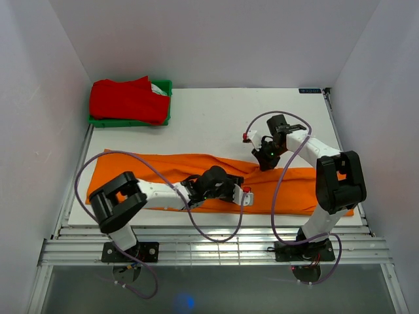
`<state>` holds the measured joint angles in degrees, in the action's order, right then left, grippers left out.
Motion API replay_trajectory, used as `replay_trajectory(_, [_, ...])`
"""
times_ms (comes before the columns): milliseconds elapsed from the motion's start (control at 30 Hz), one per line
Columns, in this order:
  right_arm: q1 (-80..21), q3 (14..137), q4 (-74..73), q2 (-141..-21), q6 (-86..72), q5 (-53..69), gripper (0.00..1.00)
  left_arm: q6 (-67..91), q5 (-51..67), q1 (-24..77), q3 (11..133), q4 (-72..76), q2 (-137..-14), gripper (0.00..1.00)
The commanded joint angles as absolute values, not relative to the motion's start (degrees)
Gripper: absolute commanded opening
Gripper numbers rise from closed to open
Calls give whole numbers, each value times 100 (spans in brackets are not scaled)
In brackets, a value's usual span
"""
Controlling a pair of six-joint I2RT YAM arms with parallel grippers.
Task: Fold and stack the trousers
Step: Fold the trousers
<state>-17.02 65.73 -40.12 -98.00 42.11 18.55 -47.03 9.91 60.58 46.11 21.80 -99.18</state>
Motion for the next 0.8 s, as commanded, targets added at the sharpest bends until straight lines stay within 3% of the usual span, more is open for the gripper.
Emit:
replay_trajectory(0, [-1714,7022,-3911,-9756,4315,1863,8,-4308,1395,6091,4342,1595,-8529,61])
replay_trajectory(167, [-1705,7391,-3876,-10150,4263,1855,8,-4149,2188,6091,4131,652,-8024,53])
replay_trajectory(433, [-1635,8471,-3858,-11081,4280,1653,8,-3858,2074,6065,4219,492,-9043,39])
replay_trajectory(767, [-1468,9140,-3683,-11953,4096,1179,8,-3762,2302,5950,4280,28,-9642,10])
